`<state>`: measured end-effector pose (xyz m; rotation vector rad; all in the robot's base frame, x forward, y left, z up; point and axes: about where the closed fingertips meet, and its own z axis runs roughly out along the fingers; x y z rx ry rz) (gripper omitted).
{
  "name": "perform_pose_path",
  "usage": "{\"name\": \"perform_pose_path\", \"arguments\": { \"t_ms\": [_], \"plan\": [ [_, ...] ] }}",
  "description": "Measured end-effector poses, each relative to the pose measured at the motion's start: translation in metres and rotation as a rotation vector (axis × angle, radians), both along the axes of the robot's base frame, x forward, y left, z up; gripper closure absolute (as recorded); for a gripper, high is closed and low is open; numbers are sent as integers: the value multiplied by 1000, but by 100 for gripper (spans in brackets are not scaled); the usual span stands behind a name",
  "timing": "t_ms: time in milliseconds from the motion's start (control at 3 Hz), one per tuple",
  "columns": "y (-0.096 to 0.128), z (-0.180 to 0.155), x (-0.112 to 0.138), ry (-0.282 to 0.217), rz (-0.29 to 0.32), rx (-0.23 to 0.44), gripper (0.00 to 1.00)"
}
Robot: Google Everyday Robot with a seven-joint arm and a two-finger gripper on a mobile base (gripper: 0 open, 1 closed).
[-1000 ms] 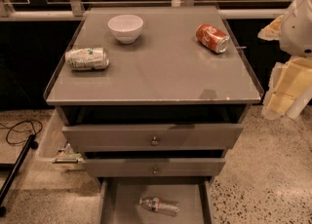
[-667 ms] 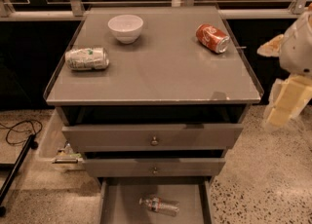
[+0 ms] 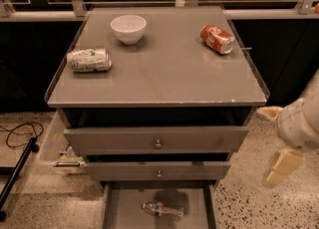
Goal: Pick water bottle from bottom drawer and place on counter
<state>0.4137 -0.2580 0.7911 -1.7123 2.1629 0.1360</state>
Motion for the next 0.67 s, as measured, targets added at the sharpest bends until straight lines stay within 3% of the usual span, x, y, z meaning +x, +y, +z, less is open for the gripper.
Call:
{"name": "perform_pose_path", "arguments": {
  "t_ms": [667],
  "plan": [
    [-10,-97,-15,-44,84,61,0]
  ]
}}
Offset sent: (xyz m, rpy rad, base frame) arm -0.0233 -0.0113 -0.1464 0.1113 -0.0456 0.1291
